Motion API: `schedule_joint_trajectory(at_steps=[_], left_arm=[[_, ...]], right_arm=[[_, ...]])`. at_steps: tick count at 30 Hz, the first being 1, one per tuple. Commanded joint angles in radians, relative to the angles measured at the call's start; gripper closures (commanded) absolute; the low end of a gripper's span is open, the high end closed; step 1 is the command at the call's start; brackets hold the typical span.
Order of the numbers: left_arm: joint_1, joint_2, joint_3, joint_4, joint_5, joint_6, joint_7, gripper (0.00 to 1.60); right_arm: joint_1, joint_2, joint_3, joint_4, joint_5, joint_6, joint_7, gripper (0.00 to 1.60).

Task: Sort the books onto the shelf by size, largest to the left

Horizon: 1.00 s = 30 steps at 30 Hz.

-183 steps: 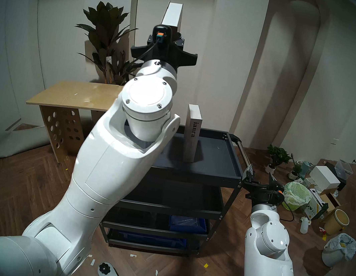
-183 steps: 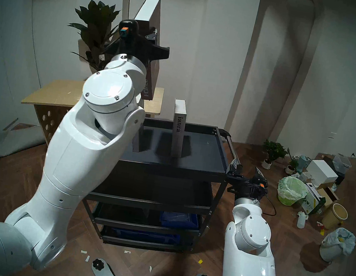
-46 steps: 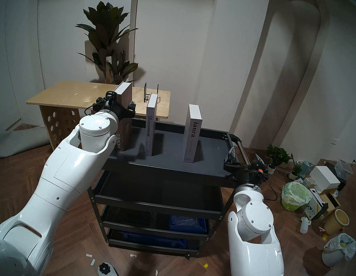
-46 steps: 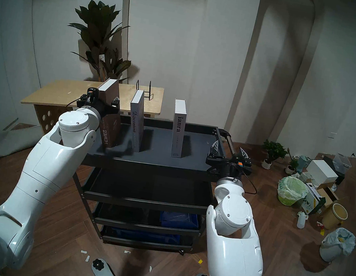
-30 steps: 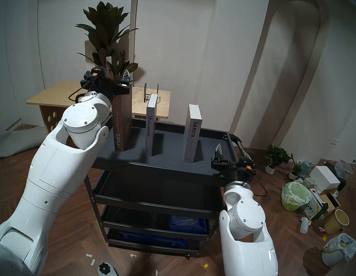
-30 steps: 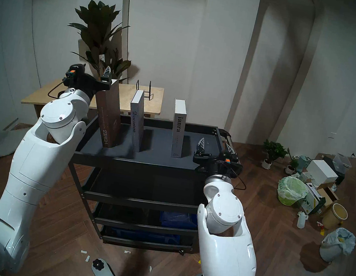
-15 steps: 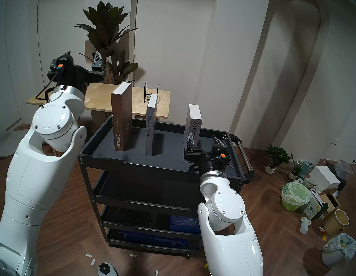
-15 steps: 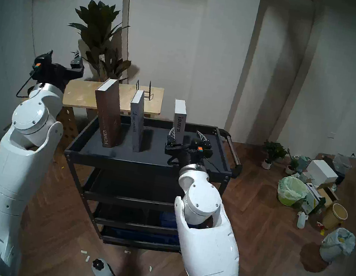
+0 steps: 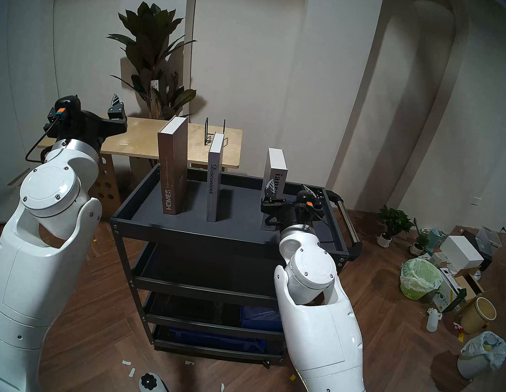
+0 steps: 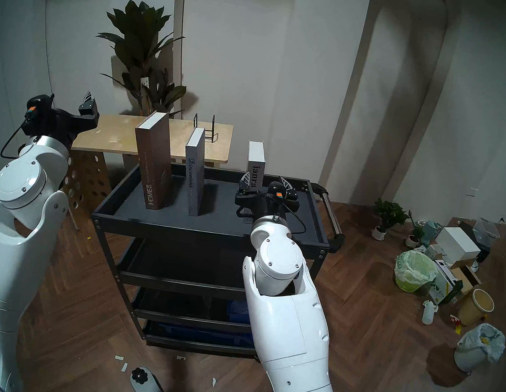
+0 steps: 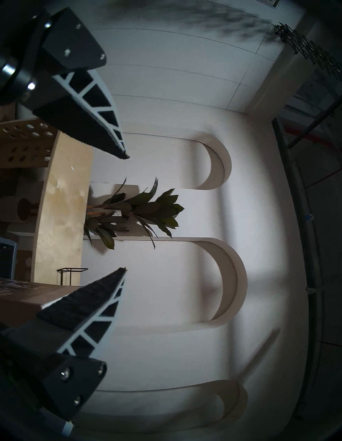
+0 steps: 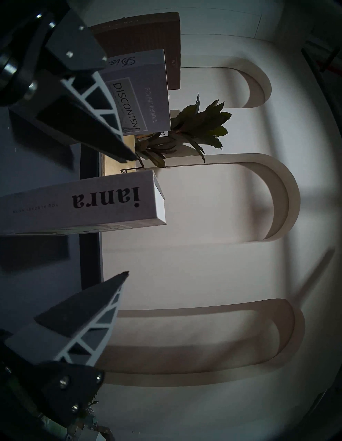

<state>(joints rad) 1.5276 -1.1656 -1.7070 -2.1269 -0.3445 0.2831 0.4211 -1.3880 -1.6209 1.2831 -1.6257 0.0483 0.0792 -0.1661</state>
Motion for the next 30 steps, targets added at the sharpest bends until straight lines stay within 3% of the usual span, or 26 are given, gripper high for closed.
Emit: schedule_joint_trajectory(at_steps=[1,13,19,21,22,24,25,26,30], left_arm=[[0.018,0.006,-0.02,-0.032,-0.005,0.021,0.005,0.0],[0.027,0.015,-0.027,-0.025,-0.023,0.053,0.021,0.0],[0.022,0.017,-0.023,-0.021,-0.025,0.06,0.027,0.0],[0.018,0.017,-0.02,-0.018,-0.024,0.062,0.029,0.0],[0.017,0.018,-0.018,-0.017,-0.024,0.062,0.03,0.0],[0.017,0.018,-0.017,-0.016,-0.023,0.061,0.031,0.0],[0.015,0.019,-0.015,-0.015,-0.021,0.061,0.034,0.0],[0.015,0.019,-0.014,-0.014,-0.021,0.06,0.035,0.0],[0.01,0.02,-0.011,-0.005,-0.02,0.061,0.039,0.0]], right_arm=[[0.118,-0.055,0.002,0.07,-0.002,-0.026,0.001,0.0],[0.22,-0.115,0.047,0.273,0.001,-0.108,-0.002,0.0],[0.275,-0.113,0.044,0.356,0.009,-0.146,-0.004,0.0],[0.293,-0.118,0.045,0.393,0.01,-0.168,-0.004,0.23],[0.298,-0.119,0.044,0.404,0.01,-0.177,-0.005,0.8],[0.302,-0.12,0.045,0.416,0.012,-0.185,-0.003,0.9],[0.306,-0.122,0.044,0.427,0.011,-0.199,-0.003,1.31],[0.308,-0.123,0.043,0.434,0.011,-0.207,-0.003,1.6],[0.31,-0.132,0.035,0.439,0.017,-0.225,0.005,1.6]])
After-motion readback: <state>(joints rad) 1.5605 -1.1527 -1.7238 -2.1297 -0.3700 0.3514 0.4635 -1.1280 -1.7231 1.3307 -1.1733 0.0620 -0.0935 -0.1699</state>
